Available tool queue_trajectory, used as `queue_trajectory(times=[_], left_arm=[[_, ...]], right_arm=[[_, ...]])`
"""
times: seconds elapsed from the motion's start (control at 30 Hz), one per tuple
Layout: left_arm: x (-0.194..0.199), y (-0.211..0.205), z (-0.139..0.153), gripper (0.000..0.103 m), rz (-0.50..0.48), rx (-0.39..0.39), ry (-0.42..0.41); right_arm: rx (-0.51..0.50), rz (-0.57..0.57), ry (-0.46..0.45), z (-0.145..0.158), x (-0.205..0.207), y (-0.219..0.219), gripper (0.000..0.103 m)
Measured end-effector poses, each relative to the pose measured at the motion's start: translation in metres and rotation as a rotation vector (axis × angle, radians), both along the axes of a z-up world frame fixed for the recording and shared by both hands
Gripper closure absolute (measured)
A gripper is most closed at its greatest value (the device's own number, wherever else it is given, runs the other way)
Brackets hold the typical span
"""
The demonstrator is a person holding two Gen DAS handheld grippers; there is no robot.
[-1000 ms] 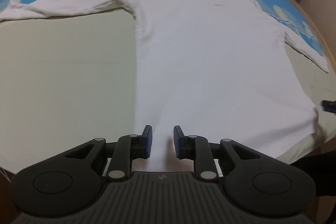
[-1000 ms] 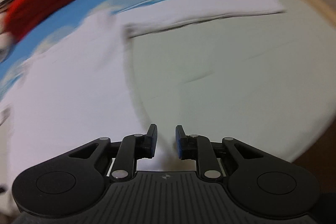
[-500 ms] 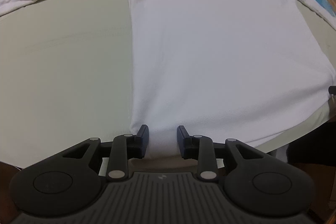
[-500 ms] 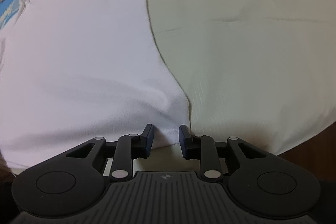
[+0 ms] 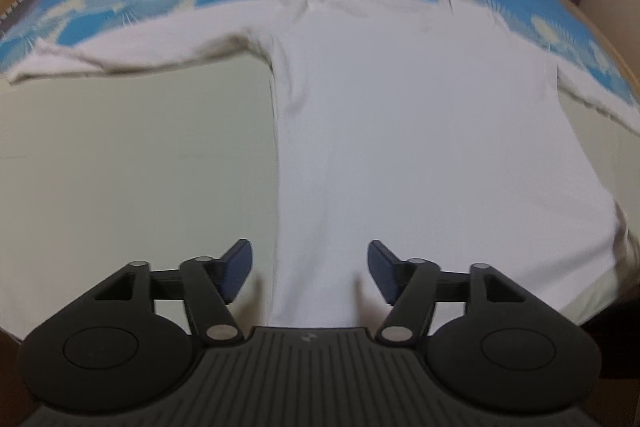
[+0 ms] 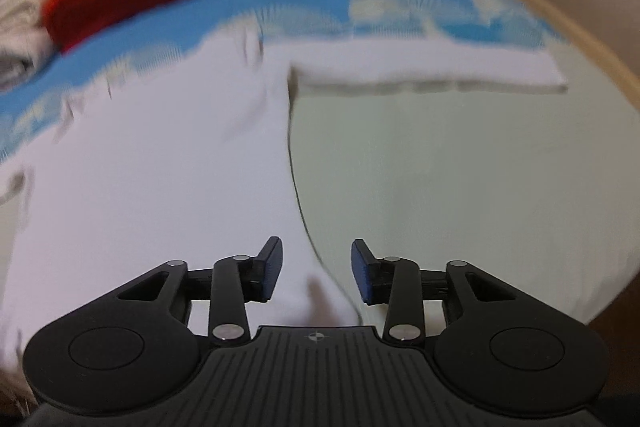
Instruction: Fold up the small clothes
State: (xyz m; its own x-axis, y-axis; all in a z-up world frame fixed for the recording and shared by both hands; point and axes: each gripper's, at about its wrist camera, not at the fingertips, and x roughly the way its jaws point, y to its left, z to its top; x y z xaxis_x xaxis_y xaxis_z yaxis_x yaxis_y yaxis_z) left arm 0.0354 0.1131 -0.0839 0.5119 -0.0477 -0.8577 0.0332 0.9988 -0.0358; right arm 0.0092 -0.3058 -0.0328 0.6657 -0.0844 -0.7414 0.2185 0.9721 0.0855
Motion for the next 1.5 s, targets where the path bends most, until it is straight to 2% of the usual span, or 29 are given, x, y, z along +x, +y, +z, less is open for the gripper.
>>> queue_trajectory(times=[0.2,0.3,0.4,0.47,0.7,0.8,0.93,1.03,1.1,1.17,1.2,1.3,1.47,1.5], left_arm=[[-0.009,-0.002,0.024,0.024,0.041,0.012,-0.111],[-0.012,-0.002,0.032,0.024,0.061,0.02,-0.166],[-0.009,-0.001,0.036,0.024,0.072,-0.017,-0.192],[-0.008,-0.003,0.037,0.024,0.08,-0.011,-0.211],[0.001,-0.004,0.029,0.024,0.1,0.017,-0.173],[0.006,-0.002,0.027,0.024,0.143,0.04,-0.171],[0.012,0.003,0.031,0.026,0.202,0.039,-0.174],[0.017,0.005,0.031,0.031,0.229,0.053,-0.175],[0.022,0.006,0.03,0.031,0.243,0.075,-0.177],[0.027,0.005,0.029,0.031,0.256,0.098,-0.182],[0.03,0.005,0.029,0.031,0.261,0.106,-0.185],[0.037,0.004,0.03,0.031,0.269,0.117,-0.199],[0.044,0.004,0.039,0.032,0.275,0.102,-0.231],[0.045,0.006,0.043,0.035,0.278,0.101,-0.243]], right_arm=[[-0.031,0.068,-0.133,0.033,0.004,-0.001,0.056],[-0.023,0.105,-0.168,0.055,0.014,0.01,0.056],[-0.022,0.15,-0.2,0.08,0.027,0.025,0.056],[-0.037,0.168,-0.21,0.099,0.039,0.036,0.056],[0.004,0.209,-0.22,0.136,0.097,0.061,0.054],[-0.025,0.264,-0.219,0.131,0.122,0.072,0.054],[-0.083,0.299,-0.202,0.109,0.15,0.082,0.054],[-0.055,0.295,-0.202,0.083,0.158,0.081,0.054],[-0.01,0.271,-0.136,0.066,0.165,0.081,0.054],[0.081,0.245,-0.126,0.063,0.171,0.08,0.055],[0.092,0.254,-0.14,0.063,0.174,0.083,0.056],[0.01,0.275,-0.167,0.063,0.181,0.096,0.056],[0.035,0.258,-0.133,0.058,0.194,0.101,0.057],[0.029,0.255,-0.129,0.058,0.195,0.102,0.058]])
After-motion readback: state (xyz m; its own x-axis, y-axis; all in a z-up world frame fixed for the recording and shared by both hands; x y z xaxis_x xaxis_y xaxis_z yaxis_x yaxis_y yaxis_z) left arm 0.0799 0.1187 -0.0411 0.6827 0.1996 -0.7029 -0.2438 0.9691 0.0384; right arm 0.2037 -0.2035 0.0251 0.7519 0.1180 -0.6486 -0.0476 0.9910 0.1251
